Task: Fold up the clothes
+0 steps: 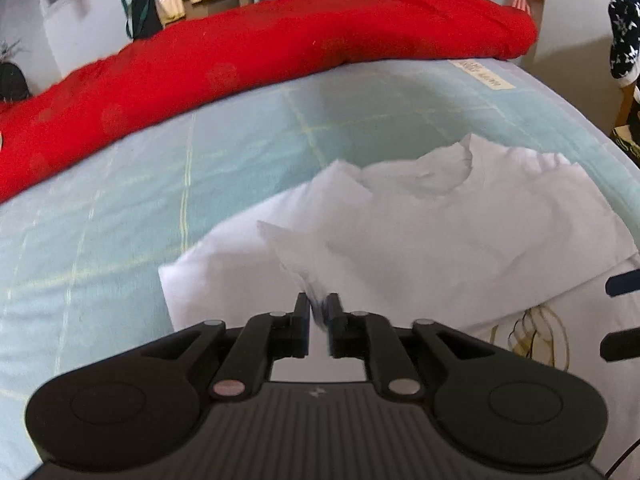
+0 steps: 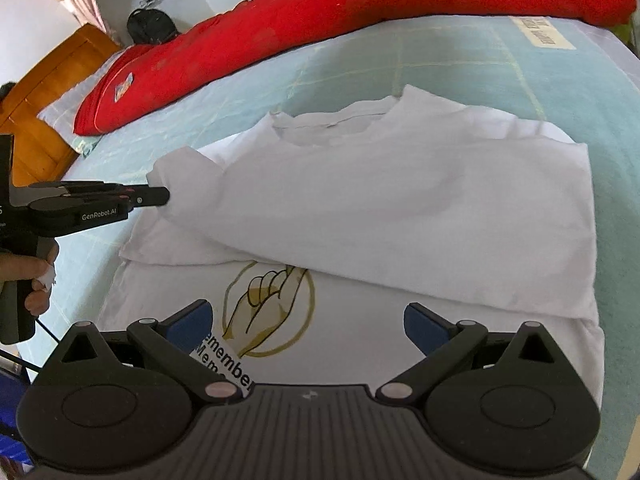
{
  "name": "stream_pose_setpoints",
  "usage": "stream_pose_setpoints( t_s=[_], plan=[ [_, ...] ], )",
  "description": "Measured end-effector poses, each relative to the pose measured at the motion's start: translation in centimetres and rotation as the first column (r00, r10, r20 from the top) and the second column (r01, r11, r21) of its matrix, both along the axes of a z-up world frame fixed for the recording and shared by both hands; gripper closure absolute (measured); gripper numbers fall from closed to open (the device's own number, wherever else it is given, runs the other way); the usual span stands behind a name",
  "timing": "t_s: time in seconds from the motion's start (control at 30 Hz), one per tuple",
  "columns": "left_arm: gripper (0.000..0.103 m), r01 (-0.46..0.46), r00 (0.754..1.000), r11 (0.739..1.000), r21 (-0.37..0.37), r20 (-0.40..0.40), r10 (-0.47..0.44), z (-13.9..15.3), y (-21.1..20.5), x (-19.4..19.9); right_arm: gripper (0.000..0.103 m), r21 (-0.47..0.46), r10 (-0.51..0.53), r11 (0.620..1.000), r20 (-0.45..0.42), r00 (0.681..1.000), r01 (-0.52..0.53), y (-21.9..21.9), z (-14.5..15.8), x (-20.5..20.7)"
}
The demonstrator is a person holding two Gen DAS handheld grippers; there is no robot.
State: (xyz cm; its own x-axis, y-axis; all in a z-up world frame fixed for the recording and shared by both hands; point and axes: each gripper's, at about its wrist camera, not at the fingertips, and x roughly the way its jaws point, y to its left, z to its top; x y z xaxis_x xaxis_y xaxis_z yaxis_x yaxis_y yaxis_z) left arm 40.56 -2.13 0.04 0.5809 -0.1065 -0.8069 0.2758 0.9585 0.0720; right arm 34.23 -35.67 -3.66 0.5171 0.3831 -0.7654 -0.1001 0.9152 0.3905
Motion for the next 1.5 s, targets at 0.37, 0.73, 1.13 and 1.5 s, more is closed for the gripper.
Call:
stream_pose_setpoints(
  t_s=[0.37, 0.73, 1.13, 1.5],
  plan=[
    [0.074, -0.086, 0.996, 0.994, -0.064, -0.019, 0.085, 0.5, 3.0, -1.3, 0.0, -0.127, -0.02, 0.991, 0.08, 0.997, 0.03, -1.2, 0.7, 2.0],
    [0.06, 0.025, 0.998, 0.993, -0.116, -0.049, -0.031, -3.0, -1.9, 4.1, 0.0, -0.171, -0.144, 0.975, 0.013, 0.99, 0.144, -7.7, -2.5, 0.8],
    [0.058, 0.023, 0.998, 0.995, -0.095, -0.052, -0.028, -2.7, -3.1, 3.6, 0.0, -0.611, -0.131, 0.777, 0.076, 0.988, 0.15, -7.8, -3.4, -1.4],
    [0.057, 0.025, 0.999, 0.998, -0.059, -0.038, -0.027, -1.8, -3.5, 3.2, 0.0, -0.574, -0.253, 0.784, 0.053, 0.966, 0.237, -11.9, -2.3, -2.0]
  ],
)
